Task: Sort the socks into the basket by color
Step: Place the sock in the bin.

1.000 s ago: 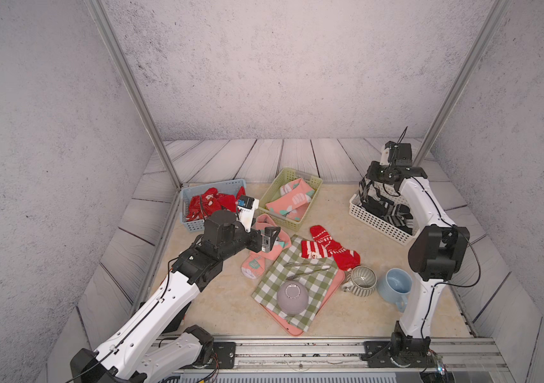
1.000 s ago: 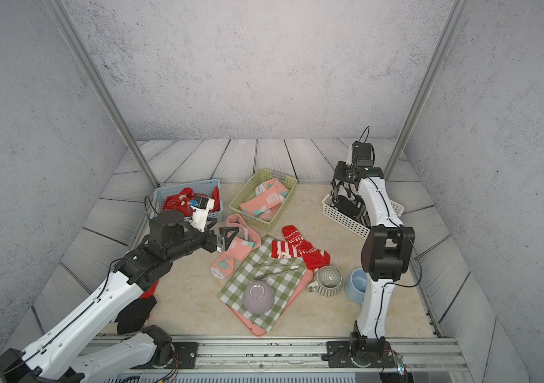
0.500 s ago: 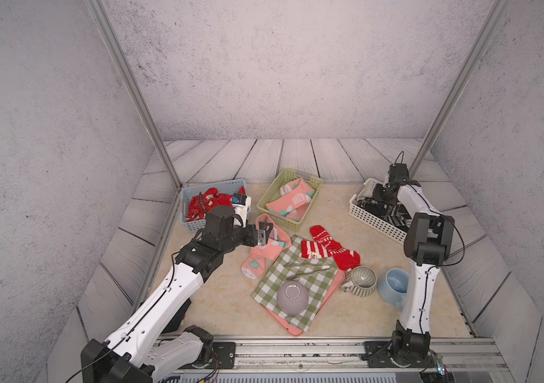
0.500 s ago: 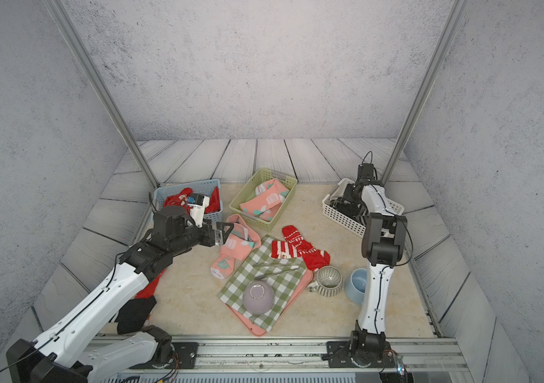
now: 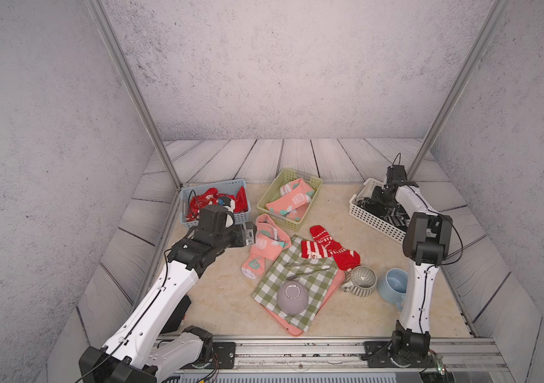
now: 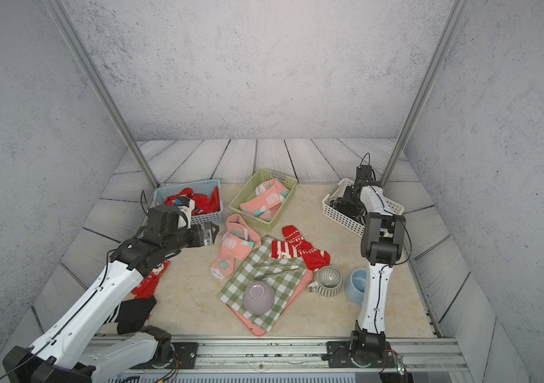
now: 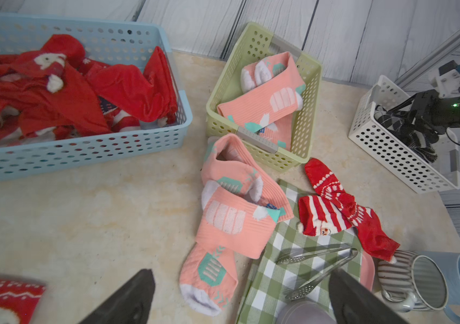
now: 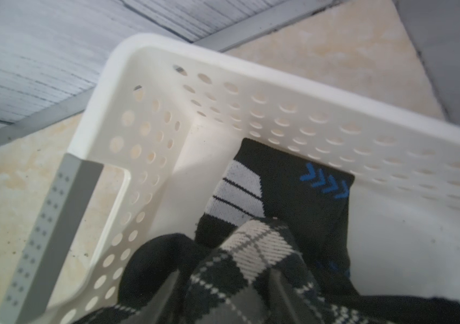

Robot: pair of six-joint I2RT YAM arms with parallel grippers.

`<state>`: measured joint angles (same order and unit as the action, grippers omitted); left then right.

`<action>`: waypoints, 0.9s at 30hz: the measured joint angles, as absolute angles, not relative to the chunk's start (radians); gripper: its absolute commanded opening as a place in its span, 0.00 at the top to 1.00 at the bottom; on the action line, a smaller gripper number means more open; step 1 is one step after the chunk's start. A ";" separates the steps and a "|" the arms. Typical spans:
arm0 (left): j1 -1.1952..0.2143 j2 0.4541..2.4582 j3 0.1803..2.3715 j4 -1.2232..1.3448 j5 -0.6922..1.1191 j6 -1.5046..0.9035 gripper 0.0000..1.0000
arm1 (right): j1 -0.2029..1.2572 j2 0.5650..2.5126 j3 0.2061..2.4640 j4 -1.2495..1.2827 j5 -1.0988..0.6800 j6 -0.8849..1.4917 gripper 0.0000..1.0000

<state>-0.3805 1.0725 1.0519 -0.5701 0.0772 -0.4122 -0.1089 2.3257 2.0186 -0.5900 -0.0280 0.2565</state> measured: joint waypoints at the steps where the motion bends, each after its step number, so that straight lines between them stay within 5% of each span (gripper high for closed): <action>1: -0.379 1.073 1.056 -0.587 0.068 -0.416 0.00 | -0.109 2.324 2.019 -0.594 -0.028 0.253 0.29; 7: -0.374 1.085 1.070 -0.664 0.030 -0.438 0.00 | -0.109 2.277 2.002 -0.618 -0.027 0.257 0.01; 20: -0.355 1.087 1.070 -0.819 -0.064 -0.548 0.00 | -0.088 2.019 1.863 -0.580 -0.051 0.290 0.01; 27: -0.342 1.084 1.069 -0.900 -0.141 -0.648 0.00 | 0.041 1.894 1.732 -0.563 -0.060 0.307 0.01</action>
